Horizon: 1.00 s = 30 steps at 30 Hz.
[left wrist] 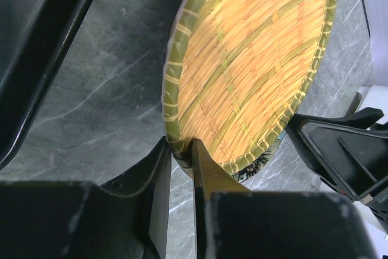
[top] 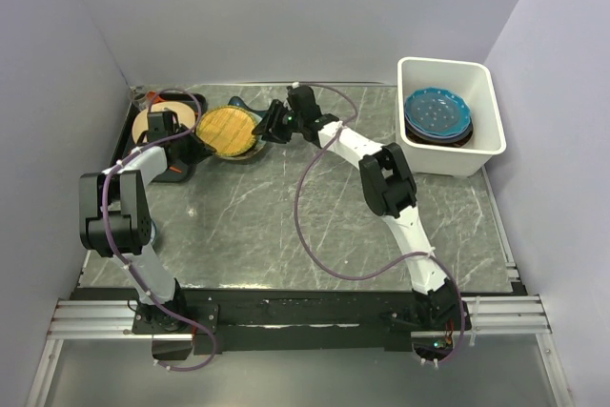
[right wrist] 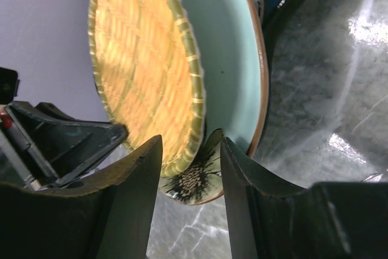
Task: Place the plates into the plastic bin on the countertop
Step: Pick up the plate at the center of the board.
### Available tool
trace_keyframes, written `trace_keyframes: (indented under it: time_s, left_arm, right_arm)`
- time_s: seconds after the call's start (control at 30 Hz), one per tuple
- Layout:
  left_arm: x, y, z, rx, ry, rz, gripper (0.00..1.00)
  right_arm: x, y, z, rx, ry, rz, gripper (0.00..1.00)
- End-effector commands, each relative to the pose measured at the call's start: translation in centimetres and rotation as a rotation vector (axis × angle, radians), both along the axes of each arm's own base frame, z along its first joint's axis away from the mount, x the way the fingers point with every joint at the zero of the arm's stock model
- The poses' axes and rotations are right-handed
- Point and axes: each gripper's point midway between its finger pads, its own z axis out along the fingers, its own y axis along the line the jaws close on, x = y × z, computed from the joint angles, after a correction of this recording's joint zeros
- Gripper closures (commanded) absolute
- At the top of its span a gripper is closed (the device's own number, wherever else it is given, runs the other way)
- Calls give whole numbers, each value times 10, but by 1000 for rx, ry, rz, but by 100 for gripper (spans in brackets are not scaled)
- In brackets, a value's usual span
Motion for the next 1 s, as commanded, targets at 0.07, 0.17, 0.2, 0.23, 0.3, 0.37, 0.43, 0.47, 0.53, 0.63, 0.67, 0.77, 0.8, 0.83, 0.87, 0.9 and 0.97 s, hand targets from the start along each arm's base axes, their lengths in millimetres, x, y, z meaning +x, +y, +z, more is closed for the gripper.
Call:
trace_keyframes:
  time_s: [0.07,0.17,0.2,0.23,0.3,0.37,0.43,0.47,0.53,0.63,0.67,0.77,0.8,0.83,0.87,0.9,0.97]
  left_arm:
    - [5,-1,28,34,-90,-47,99]
    - [5,-1,28,35,-93,-46,99]
    - [4,-1,29,38,-92,-46,99]
    - [5,1,29,44,-90,-40,99]
    - [5,1,29,45,-90,-41,99]
    - [5,0,30,40,-93,-45,99]
    - [6,1,31,40,-95,-42,99]
    - [6,1,32,40,-97,-44,99]
    - [5,1,33,39,-97,-41,99]
    - [7,2,36,38,-106,-40,99]
    - [7,0,37,34,-108,-44,98]
    - [8,0,38,27,-113,-46,91]
    - [8,-1,38,23,-115,-48,84]
    - [9,-2,38,19,-116,-49,79]
    - [9,-2,39,16,-119,-52,75]
    - [9,-4,39,12,-121,-56,67]
    - [11,-3,42,10,-131,-54,60]
  right_arm:
    - [8,8,10,10,-29,-23,51]
    - [6,14,6,27,-20,-10,54]
    - [8,16,8,38,-21,-9,55]
    - [7,19,4,38,-13,-3,56]
    - [8,21,5,44,-13,-3,58]
    - [7,23,6,54,-11,-2,59]
    - [9,24,6,58,-13,-4,60]
    - [9,25,7,60,-10,-4,61]
    - [10,26,10,68,-17,0,65]
    - [11,28,14,85,-20,3,76]
    - [11,29,17,91,-25,3,81]
    - [11,29,19,99,-25,4,88]
    - [11,28,18,99,-23,3,89]
    - [10,28,21,102,-27,3,90]
    - [10,26,18,101,-26,0,92]
    - [12,24,20,104,-28,-7,93]
    - [12,20,22,108,-30,-18,94]
